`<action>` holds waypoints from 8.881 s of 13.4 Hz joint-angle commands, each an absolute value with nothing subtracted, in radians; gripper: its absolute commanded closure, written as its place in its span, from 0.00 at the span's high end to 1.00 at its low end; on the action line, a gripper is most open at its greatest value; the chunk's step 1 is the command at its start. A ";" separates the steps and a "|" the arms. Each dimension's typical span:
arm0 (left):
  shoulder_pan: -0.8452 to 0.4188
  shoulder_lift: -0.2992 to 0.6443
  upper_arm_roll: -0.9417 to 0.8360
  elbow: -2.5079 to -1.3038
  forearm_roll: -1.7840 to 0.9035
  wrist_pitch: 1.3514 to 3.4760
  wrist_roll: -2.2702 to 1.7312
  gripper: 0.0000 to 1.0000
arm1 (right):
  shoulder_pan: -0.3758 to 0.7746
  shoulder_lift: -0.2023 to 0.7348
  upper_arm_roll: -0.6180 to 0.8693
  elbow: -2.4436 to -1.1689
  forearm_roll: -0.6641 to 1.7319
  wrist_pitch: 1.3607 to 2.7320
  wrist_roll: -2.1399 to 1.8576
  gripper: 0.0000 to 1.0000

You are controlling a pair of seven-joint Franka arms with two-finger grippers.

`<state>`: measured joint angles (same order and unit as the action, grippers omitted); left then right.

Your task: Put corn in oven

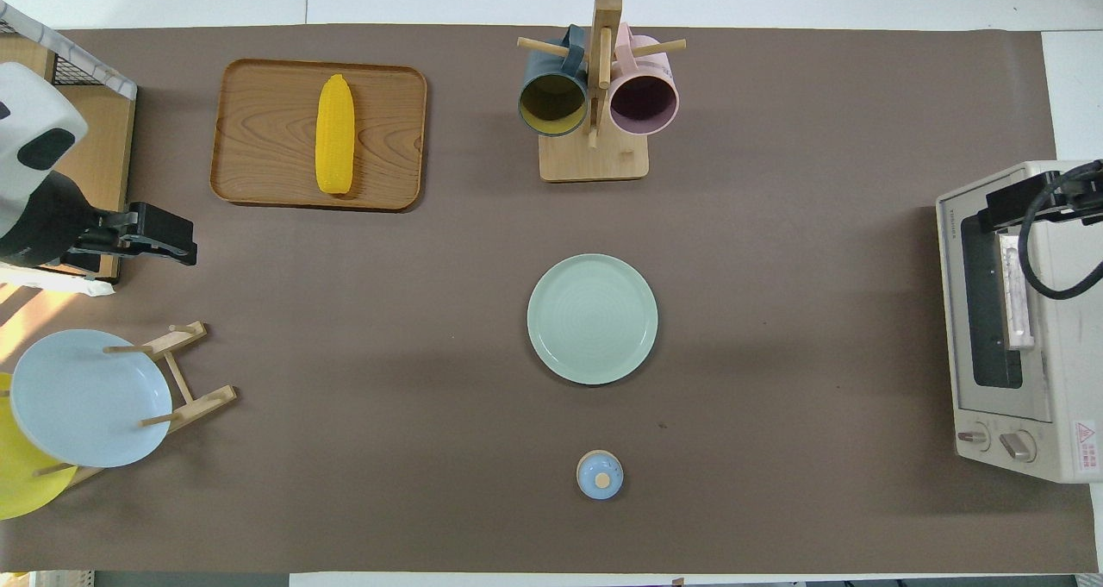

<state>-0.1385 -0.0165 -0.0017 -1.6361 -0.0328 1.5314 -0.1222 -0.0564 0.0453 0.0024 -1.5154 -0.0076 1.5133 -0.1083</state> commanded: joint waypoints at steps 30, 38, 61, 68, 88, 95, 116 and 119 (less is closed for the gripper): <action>-0.172 0.725 -0.029 -1.250 -0.084 2.026 0.005 1.00 | -0.095 -0.104 -0.008 -1.850 0.003 1.739 -0.109 0.00; -0.186 0.772 -0.026 -1.243 -0.068 2.054 0.005 0.89 | -0.190 -0.150 -0.008 -2.065 -0.084 1.922 -0.072 0.00; -0.521 0.215 -0.029 -1.774 -0.170 2.024 -0.471 0.00 | -0.103 -0.035 -0.002 -2.187 -0.042 2.147 0.086 0.00; -0.728 0.323 -0.028 -1.873 -0.173 2.350 -0.618 0.00 | -0.026 0.031 -0.002 -2.284 -0.031 2.356 0.104 0.00; -0.697 0.261 -0.018 -1.879 -0.161 2.240 -0.611 1.00 | 0.110 0.058 0.006 -2.260 0.044 2.368 0.183 1.00; -0.353 0.141 -0.018 -1.706 -0.078 1.915 -0.445 1.00 | 0.268 0.127 0.020 -1.959 0.046 2.166 0.271 1.00; -0.115 -0.032 -0.020 -1.663 -0.021 1.601 -0.086 1.00 | 0.712 0.434 0.020 -1.867 -0.077 2.352 0.879 0.35; -0.097 -0.037 -0.026 -1.675 -0.021 1.594 -0.034 1.00 | 0.710 0.431 0.018 -1.867 -0.112 2.309 0.876 0.00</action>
